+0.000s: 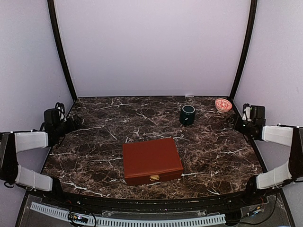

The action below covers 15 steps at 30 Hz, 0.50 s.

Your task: Organize the mixed jewelry

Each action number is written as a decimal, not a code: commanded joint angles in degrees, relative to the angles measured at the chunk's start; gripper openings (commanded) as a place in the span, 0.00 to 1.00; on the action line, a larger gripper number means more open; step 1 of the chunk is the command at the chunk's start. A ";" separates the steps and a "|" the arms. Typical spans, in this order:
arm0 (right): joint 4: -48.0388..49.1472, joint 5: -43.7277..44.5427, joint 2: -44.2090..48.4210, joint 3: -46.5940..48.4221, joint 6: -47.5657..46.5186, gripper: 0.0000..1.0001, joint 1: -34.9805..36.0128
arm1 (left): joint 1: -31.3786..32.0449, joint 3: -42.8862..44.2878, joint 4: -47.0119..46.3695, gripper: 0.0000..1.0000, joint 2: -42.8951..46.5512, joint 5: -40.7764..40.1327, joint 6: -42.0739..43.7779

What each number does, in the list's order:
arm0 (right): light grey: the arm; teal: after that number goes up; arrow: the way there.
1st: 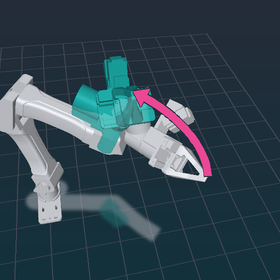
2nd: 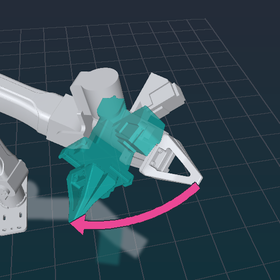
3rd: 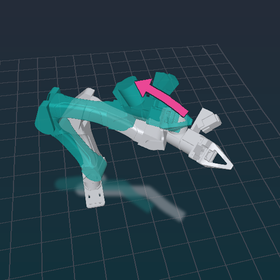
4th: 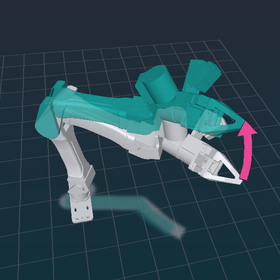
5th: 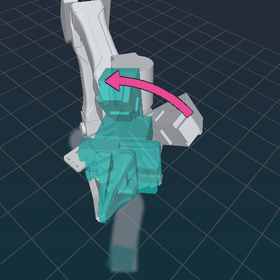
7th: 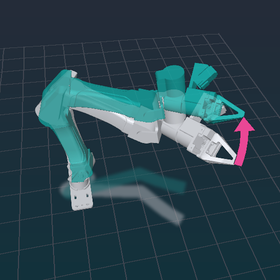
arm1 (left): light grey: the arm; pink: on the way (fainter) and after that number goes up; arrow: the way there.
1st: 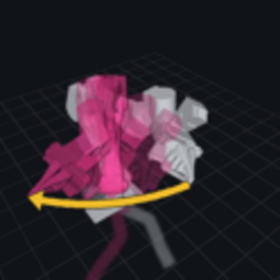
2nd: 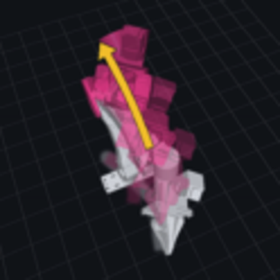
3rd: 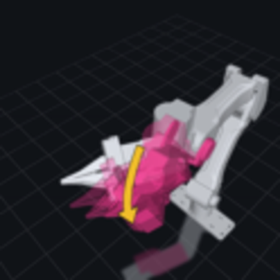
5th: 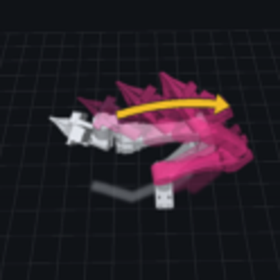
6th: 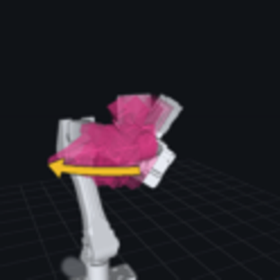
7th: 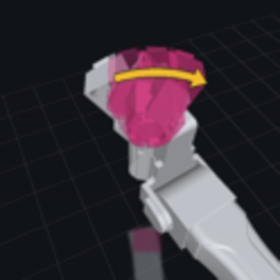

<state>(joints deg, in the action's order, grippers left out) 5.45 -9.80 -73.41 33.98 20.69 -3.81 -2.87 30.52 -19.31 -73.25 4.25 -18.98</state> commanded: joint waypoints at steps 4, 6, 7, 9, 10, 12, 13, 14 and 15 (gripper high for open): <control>20.14 10.28 11.16 -13.38 -2.76 0.97 -4.54 | 0.02 -20.96 -21.10 0.97 16.78 -15.64 12.16; 25.44 13.88 12.45 -17.82 -3.68 0.98 -4.49 | 0.02 -24.84 -26.26 0.98 18.58 -15.42 13.57; 27.81 15.12 12.52 -19.32 -4.03 0.98 -4.51 | -0.02 -25.56 -27.16 0.99 18.70 -14.88 13.74; 30.93 16.54 11.56 -20.60 -4.15 0.98 -4.49 | 0.00 -24.95 -27.92 0.99 17.27 -13.34 13.54; 31.17 17.15 10.50 -20.24 -4.28 0.98 -4.45 | 0.05 -24.22 -28.55 0.99 15.50 -12.49 13.46; 31.98 18.10 7.70 -19.60 -4.45 0.98 -4.40 | 0.12 -21.97 -29.15 0.99 10.22 -11.05 13.13; 32.73 18.15 6.65 -19.49 -4.54 0.97 -4.32 | 0.07 -21.20 -29.15 0.99 8.63 -10.25 13.13; 33.84 18.22 5.80 -19.54 -4.65 0.97 -4.12 | 0.14 -19.75 -29.19 0.99 5.94 -9.40 13.02; 34.75 18.49 5.32 -19.70 -5.02 0.98 -3.84 | 0.30 -18.82 -29.19 0.98 4.61 -8.67 13.35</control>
<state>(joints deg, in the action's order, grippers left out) 31.68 5.34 -65.91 14.06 17.23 -8.23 -2.98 7.73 -43.99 -63.05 -7.42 -7.14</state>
